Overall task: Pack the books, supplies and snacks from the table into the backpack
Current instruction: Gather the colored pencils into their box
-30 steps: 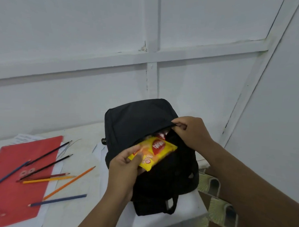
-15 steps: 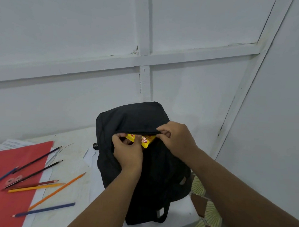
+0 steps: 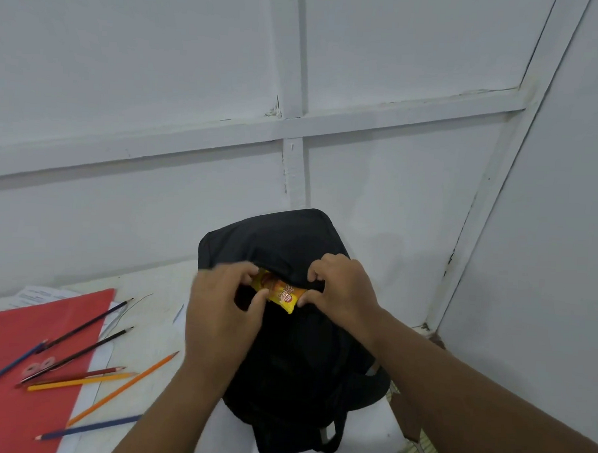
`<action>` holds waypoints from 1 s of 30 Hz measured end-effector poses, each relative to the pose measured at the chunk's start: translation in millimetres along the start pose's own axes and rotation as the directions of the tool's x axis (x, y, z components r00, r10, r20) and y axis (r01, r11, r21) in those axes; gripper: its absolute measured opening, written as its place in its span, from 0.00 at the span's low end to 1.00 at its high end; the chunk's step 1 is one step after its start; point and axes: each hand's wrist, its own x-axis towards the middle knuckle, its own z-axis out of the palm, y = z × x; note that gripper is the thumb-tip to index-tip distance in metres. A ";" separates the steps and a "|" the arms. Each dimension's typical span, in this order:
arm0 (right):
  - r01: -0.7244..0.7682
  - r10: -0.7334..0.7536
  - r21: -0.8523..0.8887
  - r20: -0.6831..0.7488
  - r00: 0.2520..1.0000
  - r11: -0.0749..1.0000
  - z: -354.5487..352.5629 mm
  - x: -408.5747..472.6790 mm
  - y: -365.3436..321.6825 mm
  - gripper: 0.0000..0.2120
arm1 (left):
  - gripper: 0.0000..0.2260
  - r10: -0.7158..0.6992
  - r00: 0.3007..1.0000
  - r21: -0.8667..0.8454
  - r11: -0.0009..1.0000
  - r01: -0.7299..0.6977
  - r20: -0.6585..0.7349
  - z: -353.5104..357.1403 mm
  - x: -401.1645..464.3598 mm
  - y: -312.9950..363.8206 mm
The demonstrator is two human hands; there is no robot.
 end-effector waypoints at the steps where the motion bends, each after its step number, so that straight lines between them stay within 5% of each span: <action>1: 0.015 -0.015 -0.001 0.010 1.000 1.000 0.7 0.3 -1.8 0.21 | 0.17 -0.026 0.999 0.044 0.999 0.024 0.040 -2.4 8.0 -9.9; 9: 0.016 -0.011 -0.099 0.048 0.999 0.995 9.4 6.8 -13.3 0.27 | 0.09 0.085 0.988 -0.117 0.991 -0.070 0.129 9.7 15.3 -38.9; 15: -0.019 0.015 -0.077 -0.052 0.999 0.997 20.8 -2.0 1.3 0.21 | 0.16 0.048 0.943 0.004 0.999 -0.052 0.330 30.9 7.2 -34.9; 21: 0.085 -0.084 -0.031 0.024 0.996 0.996 12.7 -1.5 10.8 0.11 | 0.15 0.004 0.959 0.100 0.994 -0.033 0.285 48.6 10.9 -32.3; 27: 0.145 -0.111 0.183 -0.186 0.976 0.972 -2.9 -7.8 24.1 0.08 | 0.16 -0.017 0.967 0.146 0.989 -0.021 0.256 49.9 22.9 -37.3; 30: 0.162 -0.155 0.121 -0.062 0.986 0.979 -6.2 -8.3 24.8 0.07 | 0.16 0.041 0.937 0.191 0.975 -0.114 0.348 53.1 17.7 -37.8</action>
